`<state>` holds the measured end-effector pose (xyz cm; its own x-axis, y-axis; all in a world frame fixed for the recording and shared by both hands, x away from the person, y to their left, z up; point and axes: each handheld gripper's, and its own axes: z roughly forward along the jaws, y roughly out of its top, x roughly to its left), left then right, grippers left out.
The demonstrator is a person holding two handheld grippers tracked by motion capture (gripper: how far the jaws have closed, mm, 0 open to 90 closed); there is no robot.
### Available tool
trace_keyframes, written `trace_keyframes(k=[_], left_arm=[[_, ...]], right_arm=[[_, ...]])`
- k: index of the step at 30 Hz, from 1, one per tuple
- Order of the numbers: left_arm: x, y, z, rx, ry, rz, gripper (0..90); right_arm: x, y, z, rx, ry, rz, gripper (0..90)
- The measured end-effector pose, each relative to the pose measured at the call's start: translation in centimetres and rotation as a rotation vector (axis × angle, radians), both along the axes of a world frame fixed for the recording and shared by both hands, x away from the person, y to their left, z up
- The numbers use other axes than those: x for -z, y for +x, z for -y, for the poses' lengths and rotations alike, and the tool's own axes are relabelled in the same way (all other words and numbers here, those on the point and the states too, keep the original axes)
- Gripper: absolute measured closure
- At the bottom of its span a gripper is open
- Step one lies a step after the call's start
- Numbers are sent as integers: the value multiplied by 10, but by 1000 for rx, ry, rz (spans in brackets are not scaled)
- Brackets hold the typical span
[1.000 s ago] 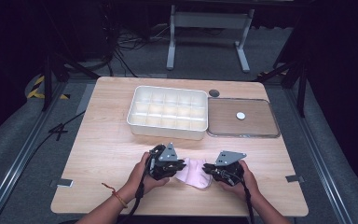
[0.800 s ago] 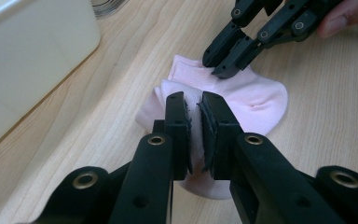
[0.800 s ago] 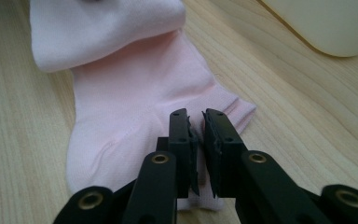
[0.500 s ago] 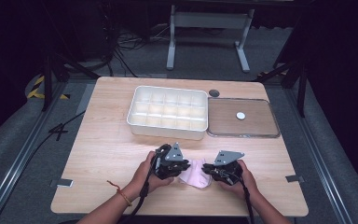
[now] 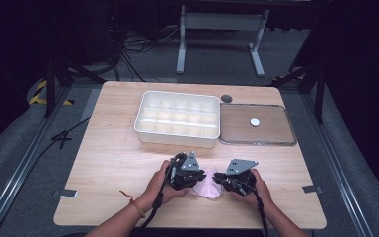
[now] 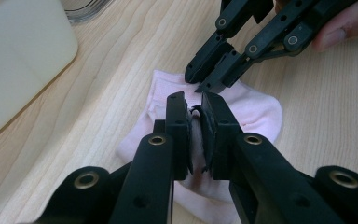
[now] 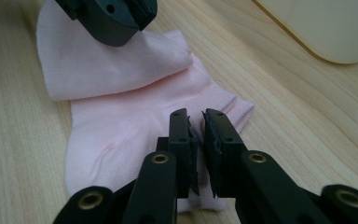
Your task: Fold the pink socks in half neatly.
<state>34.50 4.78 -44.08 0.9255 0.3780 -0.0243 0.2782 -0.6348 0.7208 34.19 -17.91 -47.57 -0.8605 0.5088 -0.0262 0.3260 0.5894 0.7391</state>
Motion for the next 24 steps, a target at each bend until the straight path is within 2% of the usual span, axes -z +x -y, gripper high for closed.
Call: trace_keyframes(k=[6,15,24], left_arm=[[1,1,7,8,6,-3,821],[1,1,14,13,-11,-11,806],[-5,2,10,1,-57,-14,767]], right_arm=[[0,0,0,-3,3,2,817],[1,0,1,0,8,-1,817],[1,0,1,0,10,-2,818]])
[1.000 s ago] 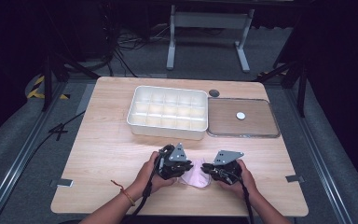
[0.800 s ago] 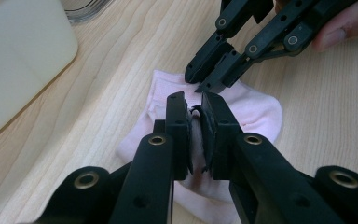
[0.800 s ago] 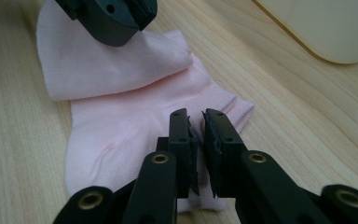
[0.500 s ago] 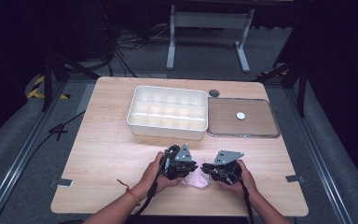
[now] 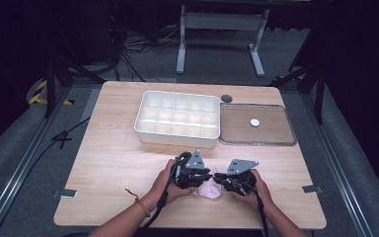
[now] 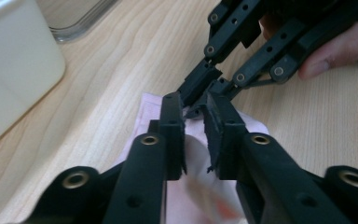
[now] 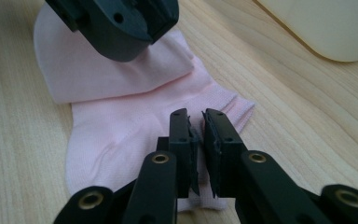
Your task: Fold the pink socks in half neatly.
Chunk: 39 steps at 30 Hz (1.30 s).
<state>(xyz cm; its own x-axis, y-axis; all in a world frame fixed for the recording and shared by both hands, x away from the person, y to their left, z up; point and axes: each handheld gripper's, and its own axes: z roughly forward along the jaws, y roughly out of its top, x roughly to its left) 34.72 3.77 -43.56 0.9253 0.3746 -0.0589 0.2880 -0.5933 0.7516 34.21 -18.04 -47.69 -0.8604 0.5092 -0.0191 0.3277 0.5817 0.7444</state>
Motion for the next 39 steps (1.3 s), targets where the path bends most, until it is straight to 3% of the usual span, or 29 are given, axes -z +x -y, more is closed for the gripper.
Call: trace_keyframes(k=[10,13,22,29,32,35,37,39], left_arm=[[-12,-1,-15,-6,-42,20,752],[-12,-3,-23,-8,-28,31,752],[15,-15,-27,66,67,4,780],[35,-18,-20,58,100,-12,769],[35,-17,-21,57,90,-13,768],[37,-17,-22,54,85,-15,765],[37,-17,-21,48,81,-22,766],[37,-17,-22,42,76,-22,766]], right_arm=[[0,0,0,1,2,-2,818],[0,0,0,1,4,-5,818],[0,0,0,2,2,-5,818],[-3,0,1,-3,-3,-13,811],[-12,-1,5,2,21,14,824],[-28,-6,7,11,80,51,838],[-36,-12,2,-15,118,71,843],[-40,-20,-7,-57,121,79,840]])
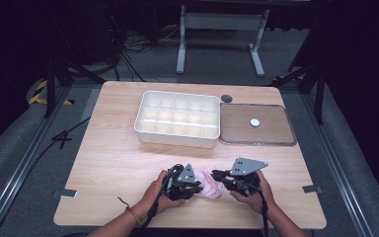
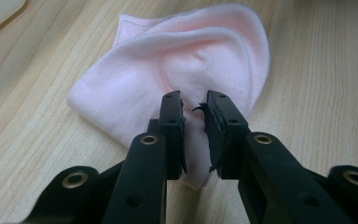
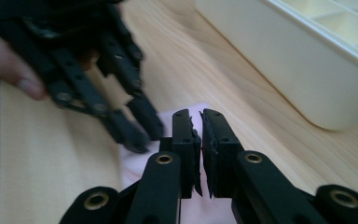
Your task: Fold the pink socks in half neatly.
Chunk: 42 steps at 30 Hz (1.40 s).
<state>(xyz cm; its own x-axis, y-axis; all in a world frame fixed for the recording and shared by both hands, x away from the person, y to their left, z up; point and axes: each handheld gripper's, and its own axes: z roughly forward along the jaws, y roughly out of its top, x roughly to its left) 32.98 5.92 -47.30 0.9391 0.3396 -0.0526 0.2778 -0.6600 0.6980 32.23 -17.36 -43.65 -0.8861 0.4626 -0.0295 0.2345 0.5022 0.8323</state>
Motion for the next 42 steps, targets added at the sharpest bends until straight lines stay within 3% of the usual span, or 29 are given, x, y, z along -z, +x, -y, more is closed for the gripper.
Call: trace_keyframes(k=[2,5,11,12,15,16,18,21,22,28,34,37,38,41,42], left_arm=[[1,1,-1,-1,-10,-2,766],[2,1,-2,-3,-22,-7,766],[2,0,-3,-16,-33,-24,764],[2,0,-3,-16,-36,-28,756],[0,0,-10,-86,-84,-67,612],[-1,0,-15,-113,-115,-79,606],[-3,-1,-24,-158,-105,-62,558],[2,2,-33,-209,-120,-107,522],[5,3,-33,-215,-99,-104,516],[8,1,-26,-190,-96,-94,489],[9,1,-16,-166,-71,-42,505],[9,3,-12,-156,-79,-52,540],[9,4,-11,-151,-84,-57,562],[9,7,-9,-149,-89,-68,604],[9,8,-9,-146,-91,-73,622]], right_arm=[[2,-5,-11,-34,-24,-1,834],[9,-6,-20,-38,-79,-10,828],[30,3,-14,-13,-193,-56,823],[32,3,-13,-16,-191,-64,822],[34,6,-10,-22,-174,-82,821],[34,6,-10,-26,-170,-86,822],[35,6,-11,-21,-170,-80,823],[36,6,-10,-21,-164,-76,824],[36,6,-10,-22,-165,-74,823],[36,5,-10,-30,-161,-61,824],[36,5,-9,-39,-162,-57,824],[35,7,-11,-19,-174,-43,813],[33,6,-12,-7,-194,-4,814],[25,6,-11,-7,-131,13,819],[23,7,-10,-8,-137,17,817]])
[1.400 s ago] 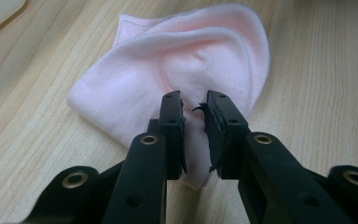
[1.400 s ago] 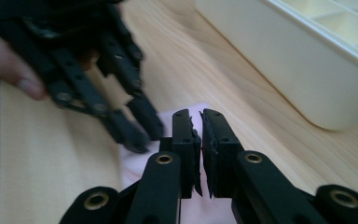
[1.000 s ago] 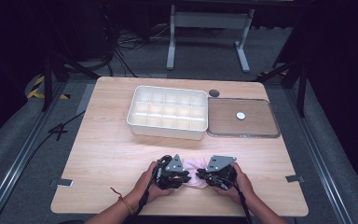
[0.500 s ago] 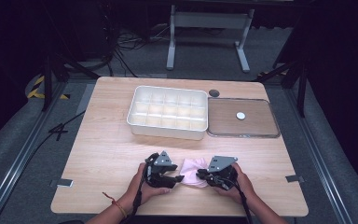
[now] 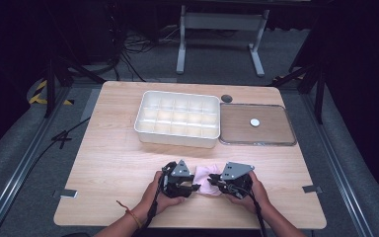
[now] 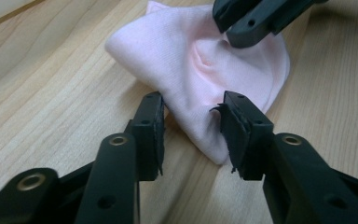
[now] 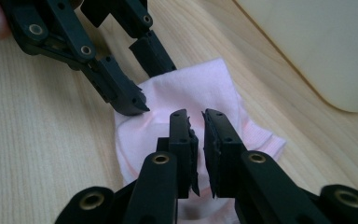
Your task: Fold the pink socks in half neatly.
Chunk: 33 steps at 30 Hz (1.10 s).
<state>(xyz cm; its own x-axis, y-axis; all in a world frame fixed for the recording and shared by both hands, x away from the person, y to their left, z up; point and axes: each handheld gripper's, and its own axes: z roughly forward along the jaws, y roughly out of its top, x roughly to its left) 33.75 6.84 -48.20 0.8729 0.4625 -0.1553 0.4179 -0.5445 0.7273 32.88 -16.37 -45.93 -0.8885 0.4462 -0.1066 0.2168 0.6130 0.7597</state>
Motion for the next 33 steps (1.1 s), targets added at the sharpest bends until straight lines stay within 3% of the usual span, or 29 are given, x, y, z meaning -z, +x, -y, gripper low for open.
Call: trace_keyframes(k=[3,12,17,28,33], left_arm=[[0,1,0,-3,-8,-26,667],[0,4,1,3,-40,-61,800],[-3,4,2,-3,-45,-53,820],[-10,4,0,-11,-104,-19,825],[-13,6,-2,-15,-104,-20,823]], right_arm=[[5,2,2,-1,-48,-23,811],[13,6,1,0,-36,-64,819],[13,7,0,1,-39,-67,827],[13,9,-11,3,-43,-56,837],[13,9,-16,6,-47,-50,837]])
